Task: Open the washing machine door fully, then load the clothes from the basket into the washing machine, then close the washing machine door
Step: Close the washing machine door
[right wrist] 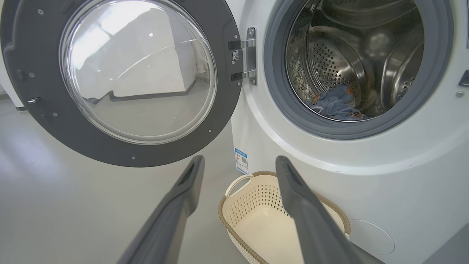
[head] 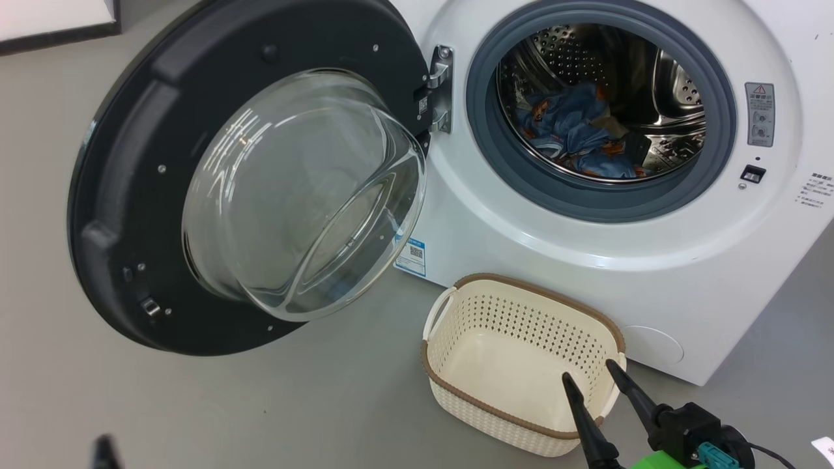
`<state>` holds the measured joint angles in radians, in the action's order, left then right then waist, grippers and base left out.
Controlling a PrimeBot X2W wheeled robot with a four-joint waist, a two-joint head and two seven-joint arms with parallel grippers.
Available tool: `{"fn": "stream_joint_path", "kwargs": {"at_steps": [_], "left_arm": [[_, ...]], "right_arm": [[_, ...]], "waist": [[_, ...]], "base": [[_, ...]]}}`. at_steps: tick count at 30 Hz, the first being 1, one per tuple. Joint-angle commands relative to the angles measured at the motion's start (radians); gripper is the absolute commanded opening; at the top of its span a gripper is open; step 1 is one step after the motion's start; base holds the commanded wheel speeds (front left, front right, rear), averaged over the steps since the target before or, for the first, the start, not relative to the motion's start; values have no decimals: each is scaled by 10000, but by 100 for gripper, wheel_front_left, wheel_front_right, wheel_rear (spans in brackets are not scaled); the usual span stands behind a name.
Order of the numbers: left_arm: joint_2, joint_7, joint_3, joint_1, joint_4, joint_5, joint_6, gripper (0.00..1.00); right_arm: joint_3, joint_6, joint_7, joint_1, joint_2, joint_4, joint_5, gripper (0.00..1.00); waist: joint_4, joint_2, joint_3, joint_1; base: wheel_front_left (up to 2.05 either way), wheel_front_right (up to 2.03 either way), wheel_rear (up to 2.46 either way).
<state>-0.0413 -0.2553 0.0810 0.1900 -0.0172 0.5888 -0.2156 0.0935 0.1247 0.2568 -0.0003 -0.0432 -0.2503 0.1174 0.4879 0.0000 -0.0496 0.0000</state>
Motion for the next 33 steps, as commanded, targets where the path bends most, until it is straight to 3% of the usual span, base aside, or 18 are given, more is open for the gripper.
{"fn": "stream_joint_path", "kwargs": {"at_steps": [1,9,12,19,20,26,33], "left_arm": [[-89,-65,509,-344,299,460,33,0],[-103,164,2316,-1555,-60,5599,1307,0],[-694,1063,3123,-2405,-494,7061,1512,0],[-2696,2164,4249,-4925,-2532,8392,997,0],[-2696,2164,4249,-4925,-2532,8392,997,0],[-3914,2752,4335,-7152,-4593,8841,563,0],[-4631,3271,4663,-8549,-6052,9445,911,0]], "right_arm": [[204,60,49,-211,-70,273,94,100],[165,60,49,-81,-70,285,140,100],[224,60,49,-74,-70,250,143,100],[264,60,49,-78,-70,203,66,100],[264,60,49,-78,-70,203,66,100],[235,60,49,121,-70,121,-98,100],[271,60,49,166,-70,106,-319,100]], "waist": [[5,0,10,0],[53,0,77,0],[82,0,129,0],[77,0,164,0],[77,0,164,0],[0,0,207,0],[-539,0,665,0]], "base": [[0,0,0],[0,0,0],[0,0,0],[0,0,0],[0,0,0],[0,0,0],[0,0,0]]}}
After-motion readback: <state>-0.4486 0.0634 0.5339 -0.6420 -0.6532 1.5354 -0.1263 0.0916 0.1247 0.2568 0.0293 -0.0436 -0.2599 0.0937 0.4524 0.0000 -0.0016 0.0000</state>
